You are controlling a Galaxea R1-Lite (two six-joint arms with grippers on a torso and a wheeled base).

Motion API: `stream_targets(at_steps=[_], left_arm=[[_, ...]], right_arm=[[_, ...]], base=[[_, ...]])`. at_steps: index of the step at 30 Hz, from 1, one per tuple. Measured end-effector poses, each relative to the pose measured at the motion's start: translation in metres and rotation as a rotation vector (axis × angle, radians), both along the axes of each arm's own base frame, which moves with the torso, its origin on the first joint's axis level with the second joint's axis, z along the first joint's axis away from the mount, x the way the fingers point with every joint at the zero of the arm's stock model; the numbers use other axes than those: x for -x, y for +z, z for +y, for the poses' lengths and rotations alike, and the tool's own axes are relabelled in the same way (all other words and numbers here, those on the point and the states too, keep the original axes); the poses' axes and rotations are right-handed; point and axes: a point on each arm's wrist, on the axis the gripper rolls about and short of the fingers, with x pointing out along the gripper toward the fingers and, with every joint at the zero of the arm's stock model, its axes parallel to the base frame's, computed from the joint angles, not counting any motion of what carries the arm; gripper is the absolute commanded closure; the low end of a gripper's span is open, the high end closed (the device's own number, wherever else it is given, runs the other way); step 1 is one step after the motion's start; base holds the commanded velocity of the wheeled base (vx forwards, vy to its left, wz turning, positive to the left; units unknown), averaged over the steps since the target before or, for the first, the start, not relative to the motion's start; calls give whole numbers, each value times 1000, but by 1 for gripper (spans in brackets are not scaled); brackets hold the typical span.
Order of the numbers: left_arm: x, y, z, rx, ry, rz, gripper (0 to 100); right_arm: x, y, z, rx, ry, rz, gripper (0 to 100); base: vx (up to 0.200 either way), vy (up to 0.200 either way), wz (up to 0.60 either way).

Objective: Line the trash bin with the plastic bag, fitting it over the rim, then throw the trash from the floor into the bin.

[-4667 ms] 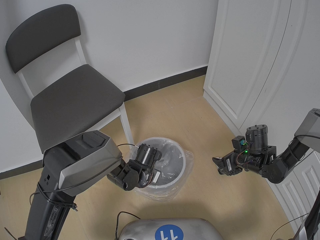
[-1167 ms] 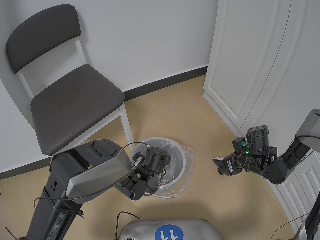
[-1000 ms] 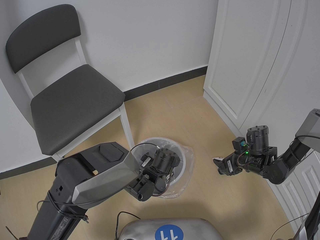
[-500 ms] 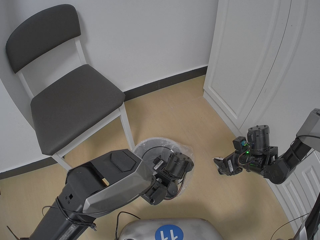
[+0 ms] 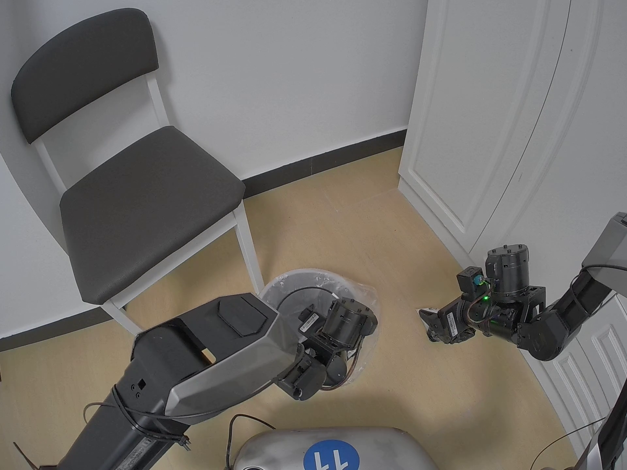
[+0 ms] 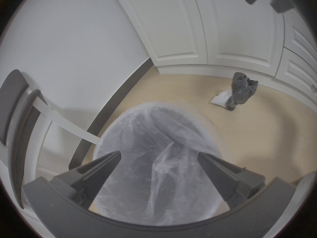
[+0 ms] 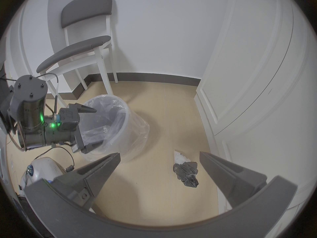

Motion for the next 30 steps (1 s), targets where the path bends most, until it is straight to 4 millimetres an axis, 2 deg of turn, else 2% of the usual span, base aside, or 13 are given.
stream_targets(at_steps=[13, 19, 30], left_arm=[[-31, 8, 24, -54, 79, -44, 0], [-40, 11, 16, -56, 76, -52, 0], [-36, 11, -16, -33, 27, -73, 0]], right_arm=[[0, 1, -1, 0, -2, -1, 0], [0, 1, 0, -1, -1, -2, 0], [0, 2, -1, -2, -2, -5, 0]], base=[[0, 0, 0], [0, 0, 0], [0, 0, 0]])
